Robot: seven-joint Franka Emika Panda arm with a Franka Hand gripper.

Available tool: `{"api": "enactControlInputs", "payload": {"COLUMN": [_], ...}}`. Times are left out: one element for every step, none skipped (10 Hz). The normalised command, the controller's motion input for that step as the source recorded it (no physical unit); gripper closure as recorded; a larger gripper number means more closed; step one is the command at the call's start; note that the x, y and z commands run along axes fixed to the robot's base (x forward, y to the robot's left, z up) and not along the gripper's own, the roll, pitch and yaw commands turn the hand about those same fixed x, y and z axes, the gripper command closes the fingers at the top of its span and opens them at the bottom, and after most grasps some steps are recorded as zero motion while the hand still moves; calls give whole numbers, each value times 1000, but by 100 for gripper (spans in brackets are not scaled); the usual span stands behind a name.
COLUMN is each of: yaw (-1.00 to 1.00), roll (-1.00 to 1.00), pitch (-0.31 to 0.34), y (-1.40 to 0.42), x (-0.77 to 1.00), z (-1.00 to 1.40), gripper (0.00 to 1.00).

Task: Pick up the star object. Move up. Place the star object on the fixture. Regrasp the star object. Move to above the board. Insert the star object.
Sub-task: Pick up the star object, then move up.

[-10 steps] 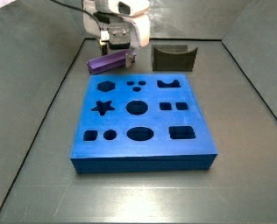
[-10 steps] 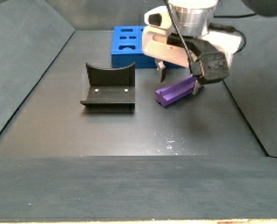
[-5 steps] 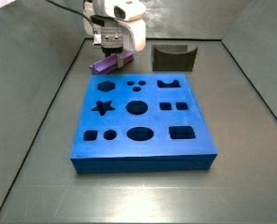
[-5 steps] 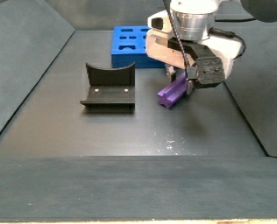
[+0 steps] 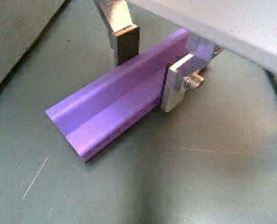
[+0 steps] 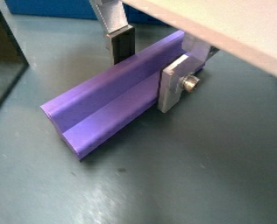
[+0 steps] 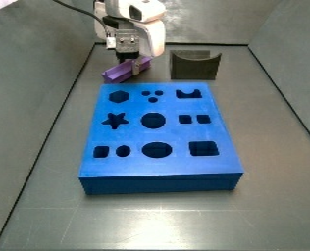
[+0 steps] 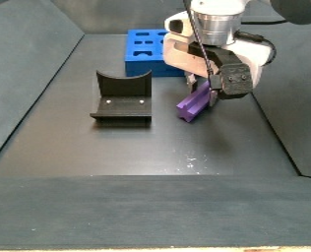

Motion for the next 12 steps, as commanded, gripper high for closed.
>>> {"api": "enactControlInputs", "payload": {"yaw": [0,0,0,0,0,0,55,50,39,27,21,18], "roll": [0,0,0,0,0,0,10,5,2,-2,-5,-6], "pitch": [0,0,0,0,0,0,-2,12,13,24,31,34], "y": [0,0,0,0,0,0,76,60,38,23,17,14], "x": [0,0,0,0,0,0,-20,-45,-44,-35,-26,-24], "z": [0,0,0,0,0,916,906,801,688,516,379,283], "gripper": [100,100,100,100,100,100,100,100,100,100,100,100]}}
